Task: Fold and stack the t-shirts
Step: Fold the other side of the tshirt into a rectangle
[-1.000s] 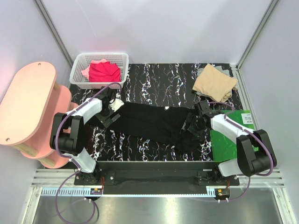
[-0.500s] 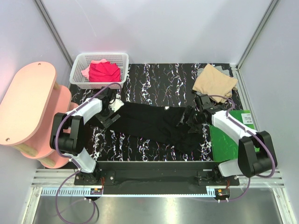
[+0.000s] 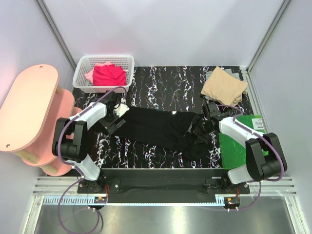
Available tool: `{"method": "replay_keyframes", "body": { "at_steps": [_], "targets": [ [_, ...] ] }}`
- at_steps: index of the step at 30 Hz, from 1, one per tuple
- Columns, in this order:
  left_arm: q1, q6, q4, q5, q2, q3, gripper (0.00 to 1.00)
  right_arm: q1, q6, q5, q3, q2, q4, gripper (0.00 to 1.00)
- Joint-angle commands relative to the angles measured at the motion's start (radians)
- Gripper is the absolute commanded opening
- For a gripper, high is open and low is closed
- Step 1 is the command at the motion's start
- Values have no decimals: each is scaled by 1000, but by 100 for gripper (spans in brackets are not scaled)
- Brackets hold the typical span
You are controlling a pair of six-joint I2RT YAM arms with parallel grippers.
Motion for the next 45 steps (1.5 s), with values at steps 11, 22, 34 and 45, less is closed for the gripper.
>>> {"method": "replay_keyframes", "body": {
  "at_steps": [11,22,34,45],
  "targets": [
    [-5,-28,3,26,-33,20,96,101,50,-80,22,30,75,56],
    [-5,-25,4,26,-36,18,96,124,-109,79,282,45,-109,11],
    [-3,-10,10,10,-50,-2,96,121,-244,274,439,179,-238,11],
    [5,2,20,15,-41,-2,96,61,-194,455,194,105,-249,75]
  ]
}}
